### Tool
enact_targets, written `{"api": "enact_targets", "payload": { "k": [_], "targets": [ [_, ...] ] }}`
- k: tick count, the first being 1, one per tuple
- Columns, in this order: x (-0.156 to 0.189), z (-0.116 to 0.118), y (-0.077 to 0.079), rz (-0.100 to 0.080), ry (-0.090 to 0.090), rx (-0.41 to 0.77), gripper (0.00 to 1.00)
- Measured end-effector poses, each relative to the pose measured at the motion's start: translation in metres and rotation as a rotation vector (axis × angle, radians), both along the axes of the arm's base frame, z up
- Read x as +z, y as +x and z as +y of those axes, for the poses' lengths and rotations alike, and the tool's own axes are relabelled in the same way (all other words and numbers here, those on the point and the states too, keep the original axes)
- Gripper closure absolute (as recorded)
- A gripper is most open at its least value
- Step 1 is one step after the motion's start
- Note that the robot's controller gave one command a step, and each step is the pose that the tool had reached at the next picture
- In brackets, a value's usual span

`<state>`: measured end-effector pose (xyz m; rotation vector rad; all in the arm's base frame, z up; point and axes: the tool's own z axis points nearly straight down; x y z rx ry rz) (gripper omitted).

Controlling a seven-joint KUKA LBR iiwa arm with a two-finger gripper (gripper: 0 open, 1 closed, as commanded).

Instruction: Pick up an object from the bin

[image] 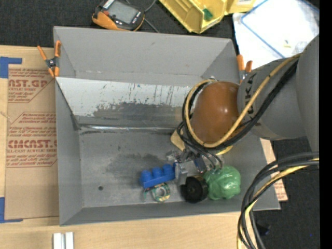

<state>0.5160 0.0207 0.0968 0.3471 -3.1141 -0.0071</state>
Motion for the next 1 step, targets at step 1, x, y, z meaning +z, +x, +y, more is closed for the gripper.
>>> {"api": "enact_targets", "payload": {
  "k": [1],
  "targets": [
    [0.0306, 0.0002, -0.0007, 0.003, 0.0, 0.0, 1.0]
  ]
}}
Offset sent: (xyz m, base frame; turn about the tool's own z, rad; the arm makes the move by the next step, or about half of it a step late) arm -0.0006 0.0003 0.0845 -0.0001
